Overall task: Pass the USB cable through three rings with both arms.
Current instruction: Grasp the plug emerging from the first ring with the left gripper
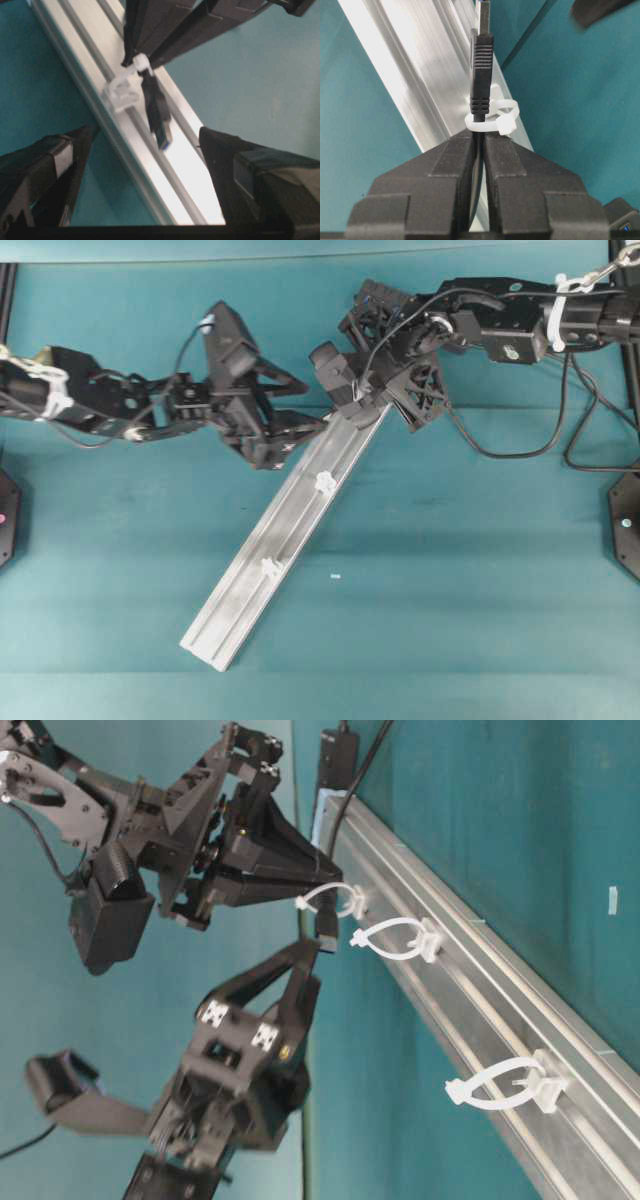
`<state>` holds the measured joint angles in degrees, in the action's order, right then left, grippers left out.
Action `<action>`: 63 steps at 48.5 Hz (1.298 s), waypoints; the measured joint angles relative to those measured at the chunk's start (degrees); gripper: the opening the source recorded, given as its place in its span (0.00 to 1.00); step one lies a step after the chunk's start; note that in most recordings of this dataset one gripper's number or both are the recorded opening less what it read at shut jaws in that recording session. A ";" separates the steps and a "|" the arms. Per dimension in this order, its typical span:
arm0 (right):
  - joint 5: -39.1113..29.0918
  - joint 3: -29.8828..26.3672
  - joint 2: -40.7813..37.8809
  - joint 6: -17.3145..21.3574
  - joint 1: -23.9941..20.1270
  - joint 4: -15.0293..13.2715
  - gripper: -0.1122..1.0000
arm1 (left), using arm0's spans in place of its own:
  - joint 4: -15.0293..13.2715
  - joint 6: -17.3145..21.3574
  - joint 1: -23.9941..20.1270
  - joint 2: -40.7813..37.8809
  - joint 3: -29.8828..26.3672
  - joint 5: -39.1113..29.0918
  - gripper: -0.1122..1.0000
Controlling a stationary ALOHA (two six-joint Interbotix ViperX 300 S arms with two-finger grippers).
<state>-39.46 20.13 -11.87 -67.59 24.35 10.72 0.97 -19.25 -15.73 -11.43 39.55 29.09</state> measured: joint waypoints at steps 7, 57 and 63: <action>0.00 0.00 0.09 0.00 -0.18 0.00 0.19 | 0.00 0.00 0.09 -2.46 -1.76 0.09 0.94; 1.14 -0.09 0.00 0.00 -0.18 0.09 0.19 | 0.00 0.00 0.97 -6.50 -6.06 0.26 0.37; 1.05 -0.09 0.00 0.09 -0.18 0.09 0.19 | 0.09 0.44 0.97 -6.59 -6.06 -0.09 0.22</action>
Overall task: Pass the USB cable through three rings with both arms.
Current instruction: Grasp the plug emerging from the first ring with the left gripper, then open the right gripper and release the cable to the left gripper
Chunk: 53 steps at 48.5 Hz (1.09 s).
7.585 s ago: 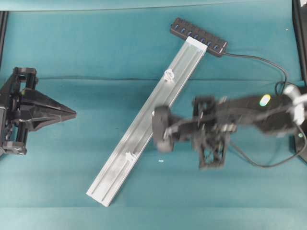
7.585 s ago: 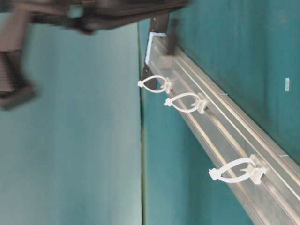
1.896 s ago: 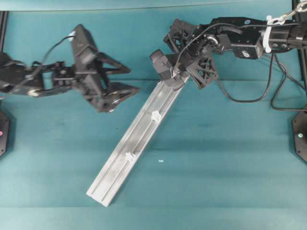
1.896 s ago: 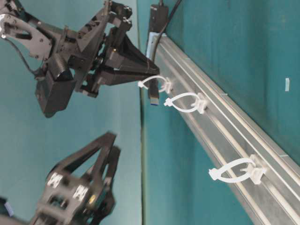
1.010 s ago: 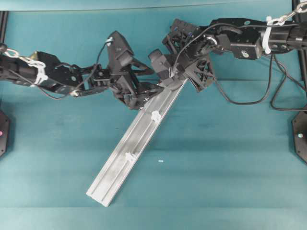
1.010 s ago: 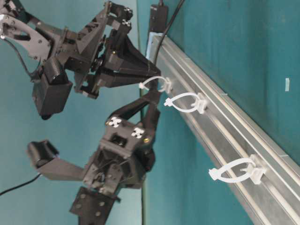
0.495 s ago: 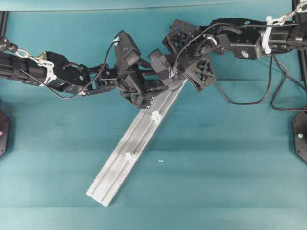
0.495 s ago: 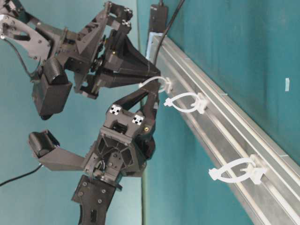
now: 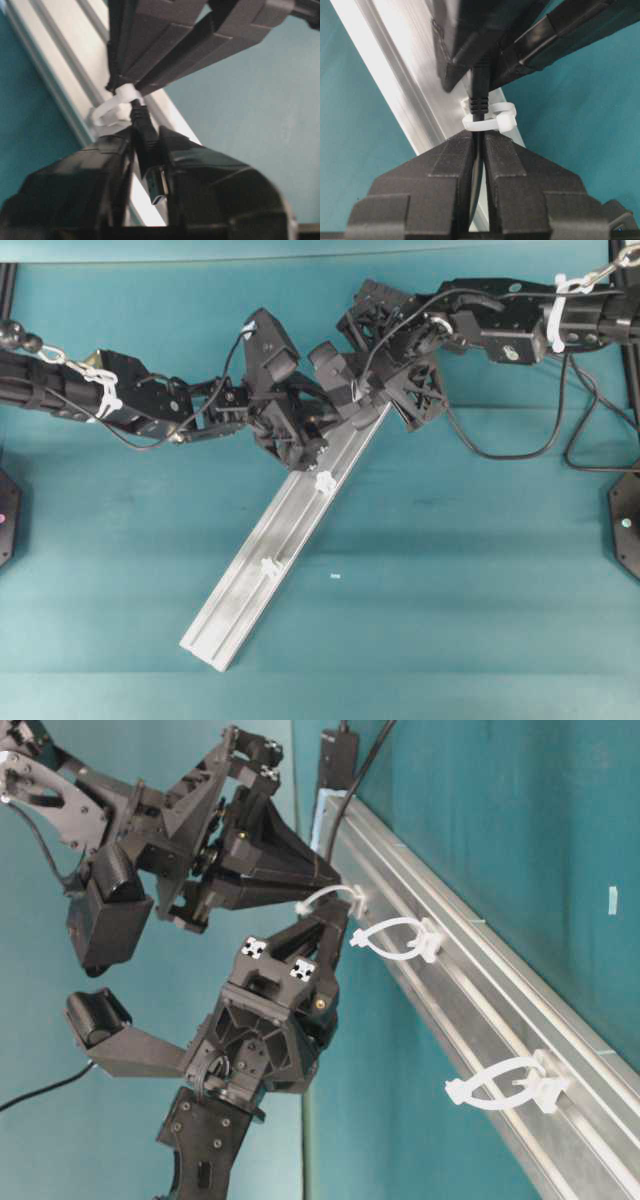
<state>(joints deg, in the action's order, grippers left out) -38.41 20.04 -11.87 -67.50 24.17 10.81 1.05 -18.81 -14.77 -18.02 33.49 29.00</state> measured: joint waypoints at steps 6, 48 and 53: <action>0.00 0.00 0.00 0.00 0.00 0.00 0.19 | -0.09 0.00 0.00 -0.09 0.09 -0.62 0.19; -1.05 0.97 0.79 14.33 -0.44 0.44 0.93 | -0.09 -2.64 0.26 0.00 0.18 -2.55 0.19; -0.97 2.02 1.67 17.14 -0.35 0.44 0.92 | -0.09 -2.99 0.35 0.09 0.35 -3.16 0.19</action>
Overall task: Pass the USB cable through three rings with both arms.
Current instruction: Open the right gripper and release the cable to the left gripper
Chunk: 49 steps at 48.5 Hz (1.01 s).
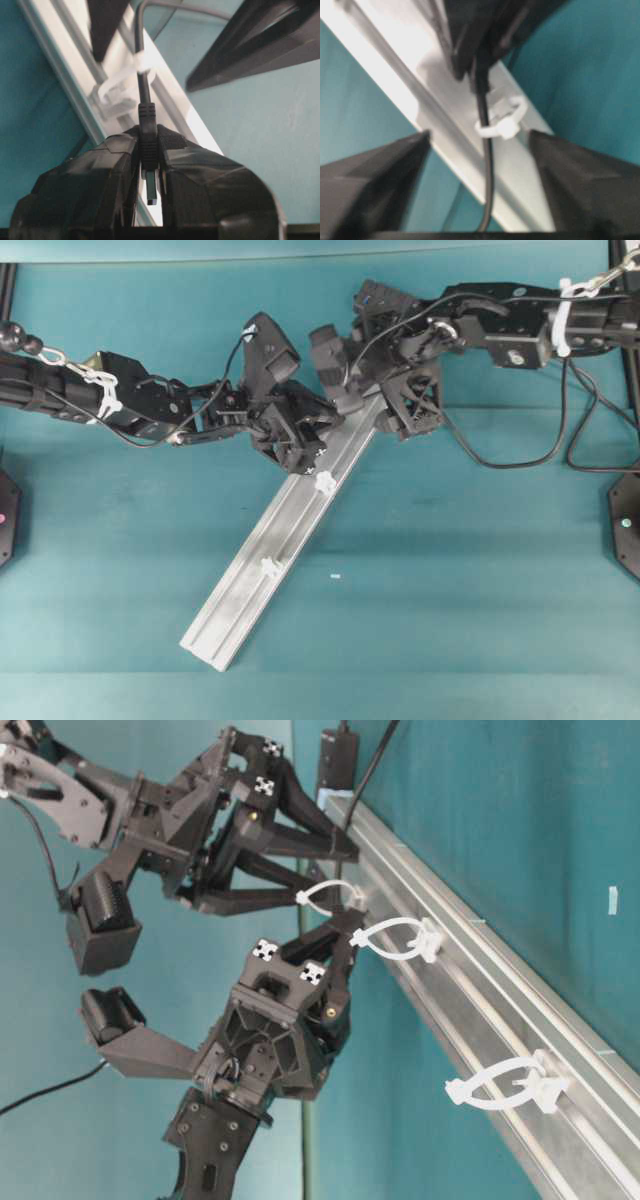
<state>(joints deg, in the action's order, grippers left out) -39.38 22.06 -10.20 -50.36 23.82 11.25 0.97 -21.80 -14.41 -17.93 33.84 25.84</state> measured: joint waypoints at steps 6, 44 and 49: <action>0.35 1.76 2.81 2.81 0.00 0.00 0.91 | 0.00 -0.09 0.18 0.70 0.35 -0.79 0.19; 12.83 4.31 8.70 5.27 -5.01 0.00 0.90 | 0.00 -4.13 0.97 9.05 4.04 -3.87 0.19; 13.71 4.31 8.00 5.27 -5.01 -0.09 0.90 | 0.00 -4.13 0.97 9.23 4.04 -4.04 0.19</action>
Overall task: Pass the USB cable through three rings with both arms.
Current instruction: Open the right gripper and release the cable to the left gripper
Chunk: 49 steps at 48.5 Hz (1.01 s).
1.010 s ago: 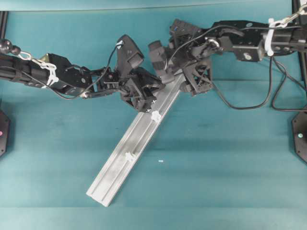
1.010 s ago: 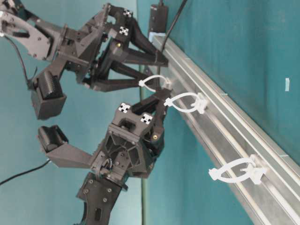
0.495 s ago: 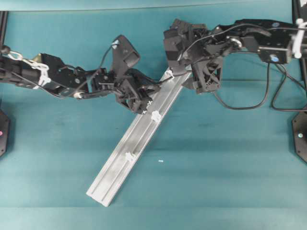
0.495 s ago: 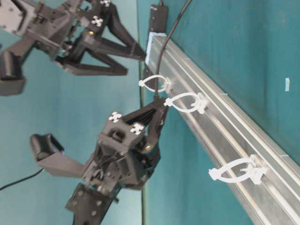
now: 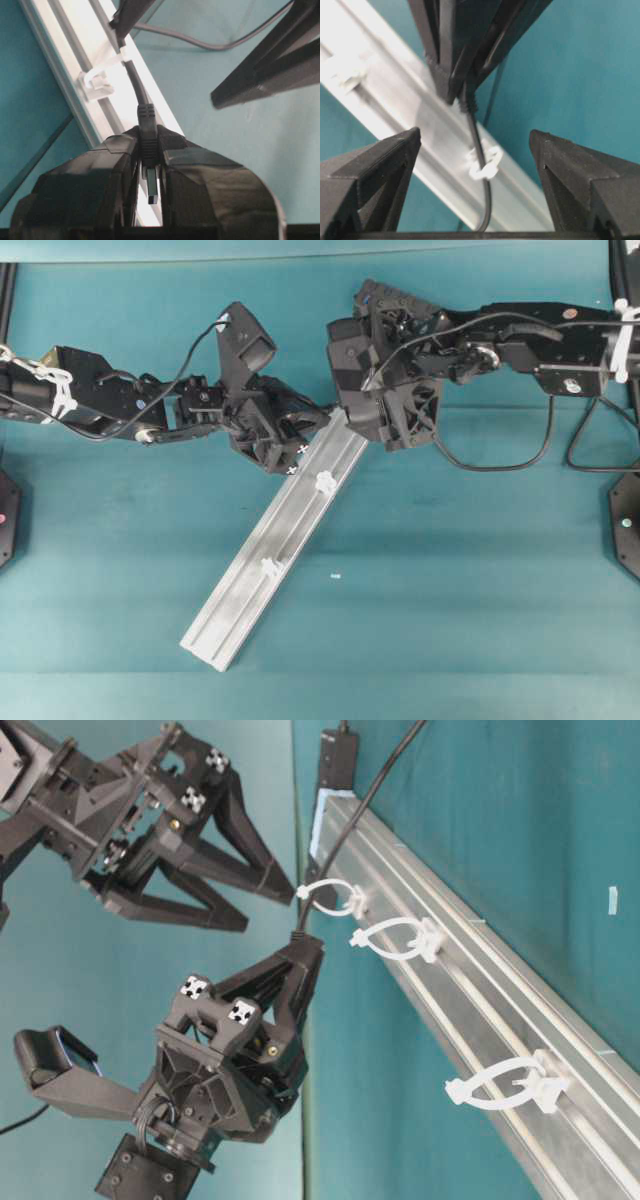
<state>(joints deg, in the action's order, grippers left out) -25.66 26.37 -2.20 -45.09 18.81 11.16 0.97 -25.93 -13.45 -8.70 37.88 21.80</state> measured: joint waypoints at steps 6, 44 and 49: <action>0.70 0.00 -1.41 0.00 -0.09 0.00 0.90 | 0.00 -0.18 0.09 -0.09 0.00 -0.09 0.19; 2.81 -0.09 -4.13 0.00 -0.18 -0.53 0.19 | 0.09 -0.18 0.26 0.00 0.26 -0.09 0.19; 2.37 -0.26 -4.22 -0.09 -0.26 -0.88 0.19 | 0.00 -0.18 0.26 0.09 0.44 0.00 0.19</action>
<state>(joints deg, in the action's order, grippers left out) -23.29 26.10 -6.42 -45.18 18.54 10.28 0.97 -26.10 -13.18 -8.61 38.32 21.80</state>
